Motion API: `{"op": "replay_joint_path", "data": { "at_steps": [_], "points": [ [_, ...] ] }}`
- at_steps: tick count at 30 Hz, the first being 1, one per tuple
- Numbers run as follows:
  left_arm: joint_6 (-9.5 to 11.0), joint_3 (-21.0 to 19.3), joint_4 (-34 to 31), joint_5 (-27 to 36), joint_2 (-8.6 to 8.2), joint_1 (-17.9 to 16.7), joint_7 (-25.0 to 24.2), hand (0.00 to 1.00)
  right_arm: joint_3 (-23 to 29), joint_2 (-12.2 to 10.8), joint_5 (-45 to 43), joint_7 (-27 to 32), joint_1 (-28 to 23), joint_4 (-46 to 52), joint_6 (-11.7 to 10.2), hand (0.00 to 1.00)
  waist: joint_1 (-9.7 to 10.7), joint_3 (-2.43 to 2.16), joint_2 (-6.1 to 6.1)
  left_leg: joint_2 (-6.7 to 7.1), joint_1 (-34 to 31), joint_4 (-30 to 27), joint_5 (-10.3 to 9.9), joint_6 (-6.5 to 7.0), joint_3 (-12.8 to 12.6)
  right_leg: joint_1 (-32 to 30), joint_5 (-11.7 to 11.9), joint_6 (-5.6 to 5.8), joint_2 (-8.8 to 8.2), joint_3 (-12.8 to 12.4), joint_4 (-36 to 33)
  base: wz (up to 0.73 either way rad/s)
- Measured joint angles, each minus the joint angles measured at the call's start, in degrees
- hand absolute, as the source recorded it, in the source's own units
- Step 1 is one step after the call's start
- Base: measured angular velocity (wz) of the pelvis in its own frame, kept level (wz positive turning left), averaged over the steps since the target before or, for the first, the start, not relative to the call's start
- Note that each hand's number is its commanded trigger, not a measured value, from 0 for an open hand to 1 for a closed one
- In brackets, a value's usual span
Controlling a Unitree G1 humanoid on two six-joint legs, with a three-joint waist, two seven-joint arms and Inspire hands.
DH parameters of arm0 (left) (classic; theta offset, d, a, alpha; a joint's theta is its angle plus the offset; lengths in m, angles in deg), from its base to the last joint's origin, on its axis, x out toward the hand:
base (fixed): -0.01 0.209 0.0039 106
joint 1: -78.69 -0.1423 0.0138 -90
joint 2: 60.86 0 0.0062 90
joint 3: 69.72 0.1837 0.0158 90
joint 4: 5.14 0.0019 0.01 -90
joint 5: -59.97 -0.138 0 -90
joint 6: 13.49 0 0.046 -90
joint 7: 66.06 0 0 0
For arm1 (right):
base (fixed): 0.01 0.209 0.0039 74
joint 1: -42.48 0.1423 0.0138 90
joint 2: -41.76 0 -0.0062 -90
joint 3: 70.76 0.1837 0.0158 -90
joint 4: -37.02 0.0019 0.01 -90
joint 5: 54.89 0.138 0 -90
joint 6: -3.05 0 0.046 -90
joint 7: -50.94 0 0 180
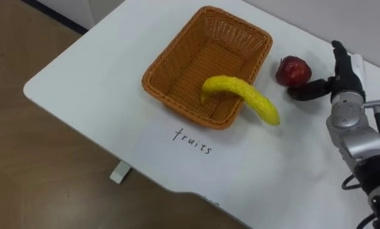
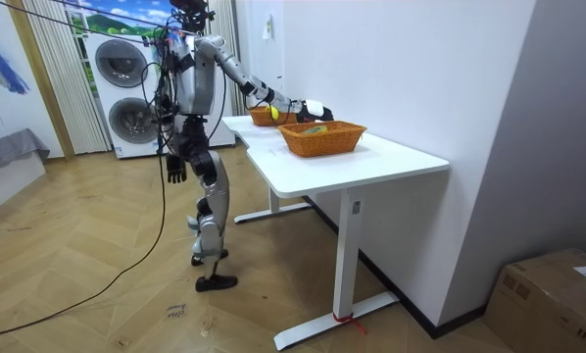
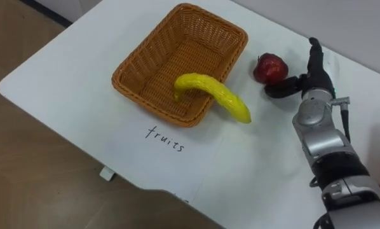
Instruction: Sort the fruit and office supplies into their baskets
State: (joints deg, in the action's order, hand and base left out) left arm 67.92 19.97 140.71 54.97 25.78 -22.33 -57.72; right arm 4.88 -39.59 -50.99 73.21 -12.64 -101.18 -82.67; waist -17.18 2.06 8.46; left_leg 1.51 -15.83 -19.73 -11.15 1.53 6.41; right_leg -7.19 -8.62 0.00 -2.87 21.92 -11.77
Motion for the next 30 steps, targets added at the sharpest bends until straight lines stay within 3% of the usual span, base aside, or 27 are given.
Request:
{"op": "replay_joint_path", "data": {
  "at_steps": [2, 11, 30],
  "points": [
    [0.3, 1.4, 0.3, 1.1, -0.09, 0.5, 0.1, 0.00, 0.0, 0.3, 0.0, 0.0, 0.0, 0.0, -0.4, 0.00, 0.1, 0.35, -0.61, 0.03, -0.3, -0.1, 0.0, 0.00, 0.0, -0.1, 0.0, 0.00, -0.02, 0.0, 0.0, 0.00],
    [0.4, 3.4, 0.7, 1.1, -0.11, 0.8, -0.2, 0.00, 0.0, 0.3, 0.0, -2.3, 0.1, 0.0, -1.9, 0.00, 1.0, 0.12, -1.68, -0.78, -1.7, -0.4, 0.1, -0.10, -1.0, -2.0, 0.2, -0.31, 0.08, -0.5, -0.9, -0.06],
    [1.7, 5.0, 5.8, 1.1, 0.25, 3.6, -2.9, 0.00, -2.6, 0.3, -0.5, -10.3, 0.5, 0.0, -2.0, 0.00, 1.0, 0.09, -1.43, -0.77, -1.5, -0.6, 0.3, -0.27, -1.1, -2.3, 0.3, -0.46, 0.05, -0.6, -1.9, 0.00]
  ]
}}
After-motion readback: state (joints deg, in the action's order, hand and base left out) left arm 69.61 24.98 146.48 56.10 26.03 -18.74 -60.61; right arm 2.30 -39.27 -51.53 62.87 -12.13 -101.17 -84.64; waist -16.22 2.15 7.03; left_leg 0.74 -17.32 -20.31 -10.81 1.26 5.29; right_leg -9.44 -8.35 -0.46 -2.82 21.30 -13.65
